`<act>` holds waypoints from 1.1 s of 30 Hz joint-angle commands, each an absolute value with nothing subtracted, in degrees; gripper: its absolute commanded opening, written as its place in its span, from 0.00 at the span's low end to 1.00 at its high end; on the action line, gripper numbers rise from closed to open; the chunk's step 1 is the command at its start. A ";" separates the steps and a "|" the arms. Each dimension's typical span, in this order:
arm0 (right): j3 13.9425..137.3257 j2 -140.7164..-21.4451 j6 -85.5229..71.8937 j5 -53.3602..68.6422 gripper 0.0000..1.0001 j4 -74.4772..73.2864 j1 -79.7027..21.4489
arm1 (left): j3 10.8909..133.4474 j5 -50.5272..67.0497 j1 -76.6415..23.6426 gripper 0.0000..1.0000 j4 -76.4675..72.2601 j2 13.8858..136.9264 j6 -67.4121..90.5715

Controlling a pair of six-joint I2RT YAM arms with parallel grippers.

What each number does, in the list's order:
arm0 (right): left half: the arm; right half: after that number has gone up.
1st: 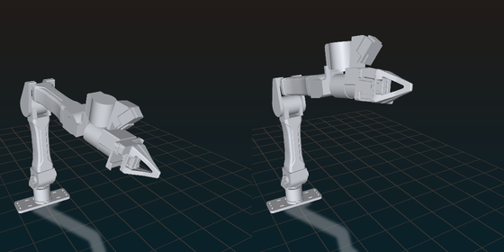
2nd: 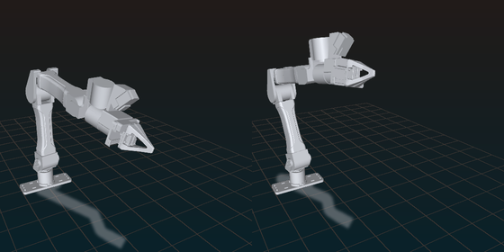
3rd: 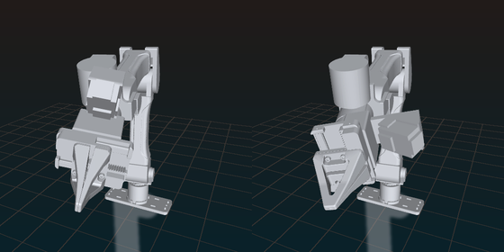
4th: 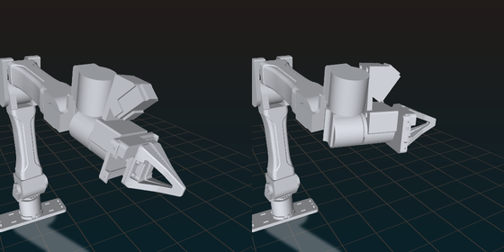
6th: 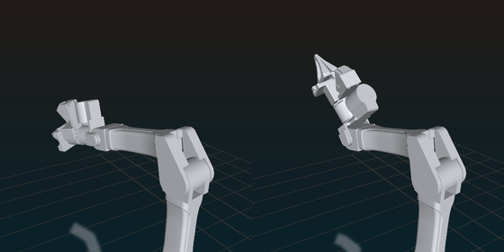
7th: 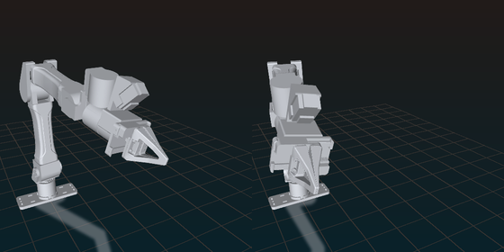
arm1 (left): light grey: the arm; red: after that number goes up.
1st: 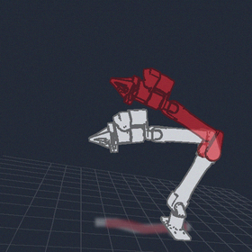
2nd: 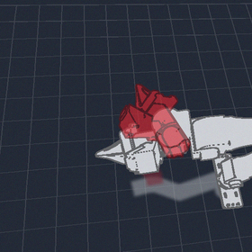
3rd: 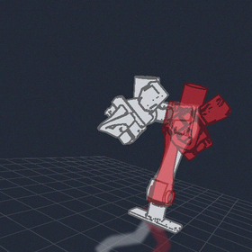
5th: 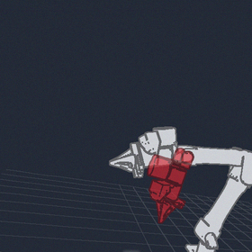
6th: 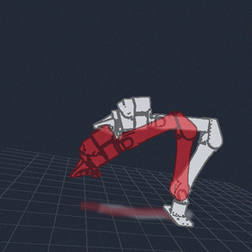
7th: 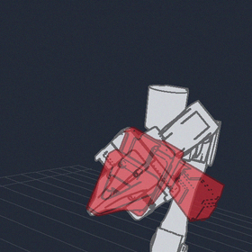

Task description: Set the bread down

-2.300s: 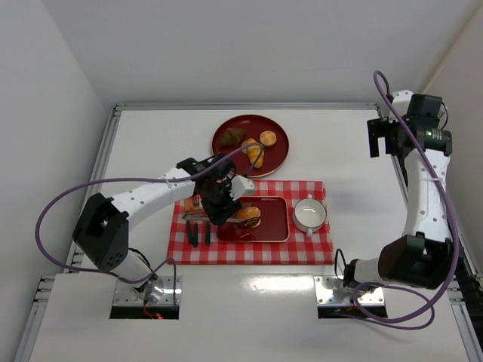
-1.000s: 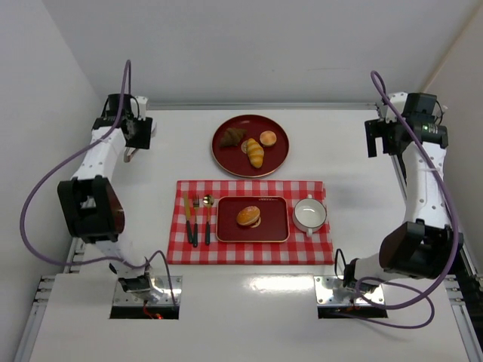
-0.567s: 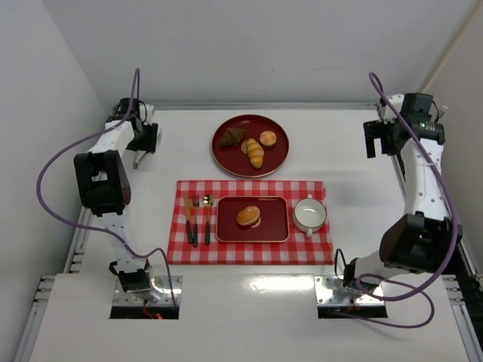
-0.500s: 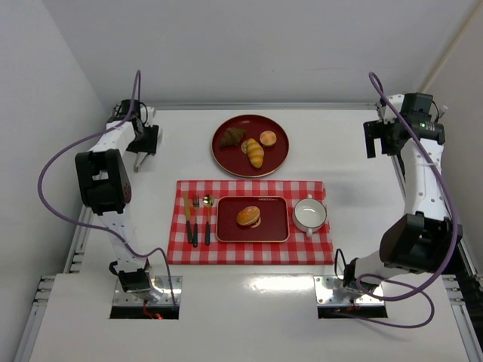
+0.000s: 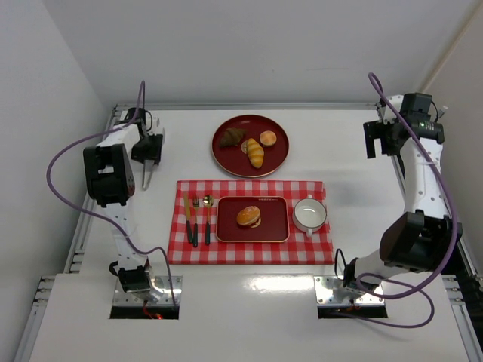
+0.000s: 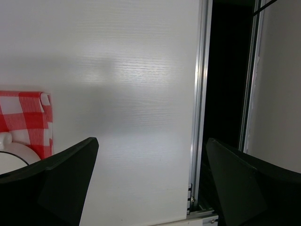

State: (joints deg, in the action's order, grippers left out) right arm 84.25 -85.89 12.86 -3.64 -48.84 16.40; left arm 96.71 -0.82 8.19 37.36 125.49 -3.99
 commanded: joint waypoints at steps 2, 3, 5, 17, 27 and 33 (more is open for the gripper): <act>84.29 -86.13 12.30 -3.87 0.99 -46.93 16.70 | 98.61 0.35 7.82 0.53 37.18 126.12 -2.55; 84.29 -85.61 12.30 -3.87 0.99 -46.93 16.70 | 98.61 0.35 7.82 0.53 37.18 126.12 -1.94; 83.77 -85.61 12.30 -3.34 0.99 -46.93 16.70 | 98.61 0.35 7.82 0.57 37.18 126.12 -1.93; 82.71 -84.55 12.22 -5.17 0.99 -46.93 16.70 | 99.76 2.36 7.82 1.00 38.67 117.36 -1.41; 82.18 -84.55 7.57 -12.39 0.99 -44.74 19.07 | 95.64 8.96 14.22 1.00 40.96 101.44 -0.18; 83.32 -83.41 6.33 -11.87 0.99 -44.74 20.92 | 90.19 12.39 22.13 1.00 41.48 94.67 -2.54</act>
State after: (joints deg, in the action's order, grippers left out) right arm 82.39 -85.93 8.64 -10.85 -46.74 20.29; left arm 93.62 9.67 18.94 40.47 96.60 -1.52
